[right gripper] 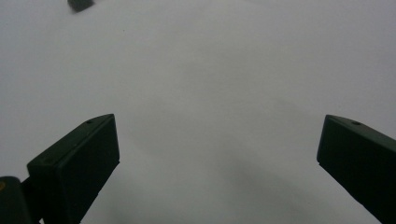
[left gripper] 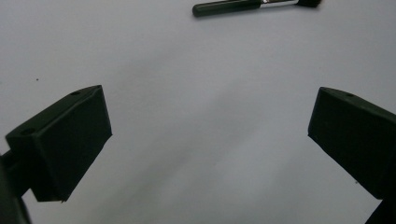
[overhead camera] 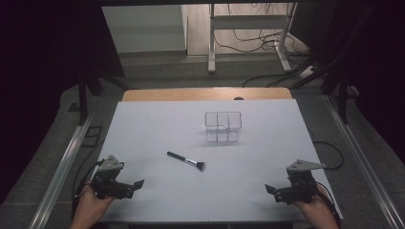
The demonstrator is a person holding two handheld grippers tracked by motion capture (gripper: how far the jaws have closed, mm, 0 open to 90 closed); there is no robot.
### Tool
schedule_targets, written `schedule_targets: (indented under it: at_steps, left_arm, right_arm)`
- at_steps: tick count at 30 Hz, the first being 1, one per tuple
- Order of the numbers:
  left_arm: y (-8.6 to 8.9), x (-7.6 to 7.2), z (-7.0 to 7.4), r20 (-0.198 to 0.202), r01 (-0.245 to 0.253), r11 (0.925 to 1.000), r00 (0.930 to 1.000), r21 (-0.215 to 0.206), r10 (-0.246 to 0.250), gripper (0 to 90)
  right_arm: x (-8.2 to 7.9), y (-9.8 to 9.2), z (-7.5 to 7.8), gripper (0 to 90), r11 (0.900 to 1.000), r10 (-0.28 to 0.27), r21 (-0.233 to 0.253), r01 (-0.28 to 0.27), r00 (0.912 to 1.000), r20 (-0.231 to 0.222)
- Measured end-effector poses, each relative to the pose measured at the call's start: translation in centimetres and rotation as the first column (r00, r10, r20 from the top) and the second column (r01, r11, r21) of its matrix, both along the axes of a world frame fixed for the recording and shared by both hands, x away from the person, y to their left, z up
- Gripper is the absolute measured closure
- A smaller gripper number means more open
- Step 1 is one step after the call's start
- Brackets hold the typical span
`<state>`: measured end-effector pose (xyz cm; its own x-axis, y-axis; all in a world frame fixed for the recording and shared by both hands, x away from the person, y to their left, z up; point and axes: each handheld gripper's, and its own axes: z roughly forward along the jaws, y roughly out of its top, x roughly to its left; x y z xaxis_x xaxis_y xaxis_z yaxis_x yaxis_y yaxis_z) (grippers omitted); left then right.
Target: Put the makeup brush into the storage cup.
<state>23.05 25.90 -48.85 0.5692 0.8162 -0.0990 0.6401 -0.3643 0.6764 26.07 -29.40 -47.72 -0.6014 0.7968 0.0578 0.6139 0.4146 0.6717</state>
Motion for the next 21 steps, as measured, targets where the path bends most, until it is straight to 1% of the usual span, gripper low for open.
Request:
schedule_targets:
  at_steps: [3,5,9,14,17,18,21]
  left_arm:
    - [-0.2,0.1,0.0,0.001,0.004,1.0,1.0,0.007,-0.004,0.0]
    - [-0.4,0.3,0.0,0.0,0.007,0.9998,1.0,0.02,-0.007,0.0]
    - [-0.6,0.6,0.1,-0.005,0.01,0.9994,0.9999,0.034,-0.01,0.0]
    - [-0.8,1.0,0.2,-0.009,0.012,0.9997,0.9999,0.023,-0.012,0.0]
    - [-0.9,1.2,0.3,-0.006,0.014,0.9997,0.9999,0.021,-0.013,0.0]
    - [-1.1,1.3,0.3,0.002,0.009,0.9999,1.0,0.013,-0.009,0.0]
    - [-1.3,1.6,0.3,-0.001,0.021,0.9997,0.9998,0.009,-0.021,0.0]
  right_arm:
    - [0.0,0.1,0.0,0.0,1.0,-0.001,0.002,0.001,1.0,-0.002]
    - [0.0,0.0,0.0,0.0,1.0,0.0,-0.004,0.0,1.0,0.002]
    - [0.0,0.1,0.0,0.0,1.0,-0.005,-0.009,0.005,1.0,-0.006]
    - [0.0,0.1,0.1,0.0,1.0,0.0,-0.016,0.0,1.0,-0.006]
    - [0.0,0.2,0.1,0.0,1.0,-0.001,-0.017,0.001,1.0,-0.004]
    - [0.0,0.2,0.1,0.0,1.0,-0.001,-0.019,0.001,1.0,-0.005]
    - [0.0,0.2,0.1,0.0,1.0,-0.001,-0.024,0.001,1.0,-0.009]
